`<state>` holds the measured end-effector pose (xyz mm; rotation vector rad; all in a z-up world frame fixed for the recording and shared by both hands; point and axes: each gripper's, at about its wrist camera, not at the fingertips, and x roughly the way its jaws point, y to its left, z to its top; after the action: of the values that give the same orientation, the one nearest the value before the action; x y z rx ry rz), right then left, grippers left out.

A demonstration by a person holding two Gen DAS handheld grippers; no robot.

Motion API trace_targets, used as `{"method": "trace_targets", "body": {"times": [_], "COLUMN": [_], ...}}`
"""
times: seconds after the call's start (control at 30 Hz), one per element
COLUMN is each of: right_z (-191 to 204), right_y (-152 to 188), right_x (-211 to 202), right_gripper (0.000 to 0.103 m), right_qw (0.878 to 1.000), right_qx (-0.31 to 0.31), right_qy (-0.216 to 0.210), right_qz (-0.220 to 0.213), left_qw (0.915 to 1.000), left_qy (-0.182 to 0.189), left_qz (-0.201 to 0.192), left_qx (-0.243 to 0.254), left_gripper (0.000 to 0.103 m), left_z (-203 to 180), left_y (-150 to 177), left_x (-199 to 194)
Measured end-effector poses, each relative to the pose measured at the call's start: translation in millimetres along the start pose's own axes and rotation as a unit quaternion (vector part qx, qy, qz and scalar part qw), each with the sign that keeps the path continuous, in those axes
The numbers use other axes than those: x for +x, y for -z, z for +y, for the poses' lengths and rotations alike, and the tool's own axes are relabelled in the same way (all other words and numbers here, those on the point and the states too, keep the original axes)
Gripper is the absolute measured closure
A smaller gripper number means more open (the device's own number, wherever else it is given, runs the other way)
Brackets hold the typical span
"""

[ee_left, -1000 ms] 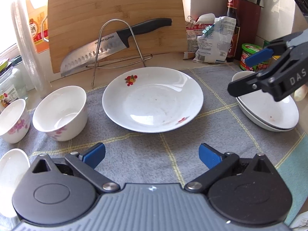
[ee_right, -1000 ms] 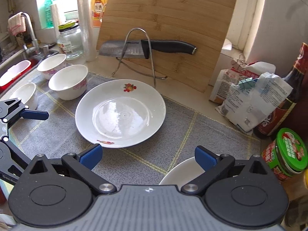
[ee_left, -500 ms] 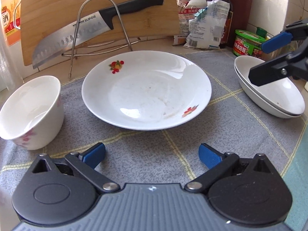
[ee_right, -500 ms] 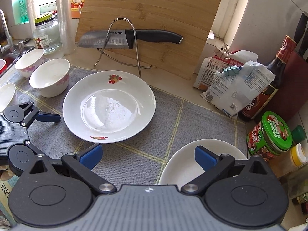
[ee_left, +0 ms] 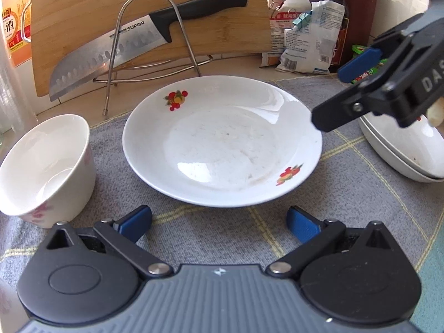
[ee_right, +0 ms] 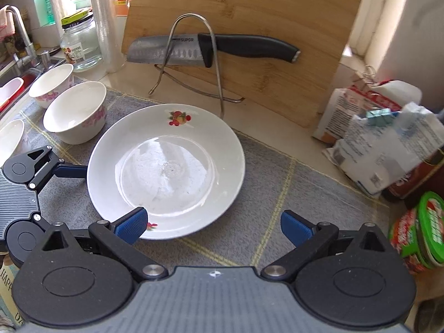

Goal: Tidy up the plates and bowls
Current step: 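Move the right gripper to the rim of the white fruit-print plate and grasp, then lift the white fruit-print plate off the towel with the right gripper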

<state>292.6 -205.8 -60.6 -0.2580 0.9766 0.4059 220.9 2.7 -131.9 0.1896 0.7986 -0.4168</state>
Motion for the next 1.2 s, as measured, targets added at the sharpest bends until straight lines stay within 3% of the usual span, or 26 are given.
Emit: {"method": "trace_targets", "body": {"times": [0.57,1.2], "right_z": [-11,-12], "right_y": [-27,-41], "right_x": [69,89], "right_gripper": [0.000,0.000], "right_qw": [0.996,0.995], "right_qx": [-0.013,-0.015], "right_qy": [-0.061,-0.081], "right_qz": [0.056,0.051], "left_qw": [0.9999,0.9989], "left_qy": [0.005,0.029], "left_qz": [-0.013,-0.017], "left_qx": [0.007,0.034], "left_gripper": [0.000,0.000], "left_z": [0,2], "left_y": [1,1], "left_x": [-2,-2]}}
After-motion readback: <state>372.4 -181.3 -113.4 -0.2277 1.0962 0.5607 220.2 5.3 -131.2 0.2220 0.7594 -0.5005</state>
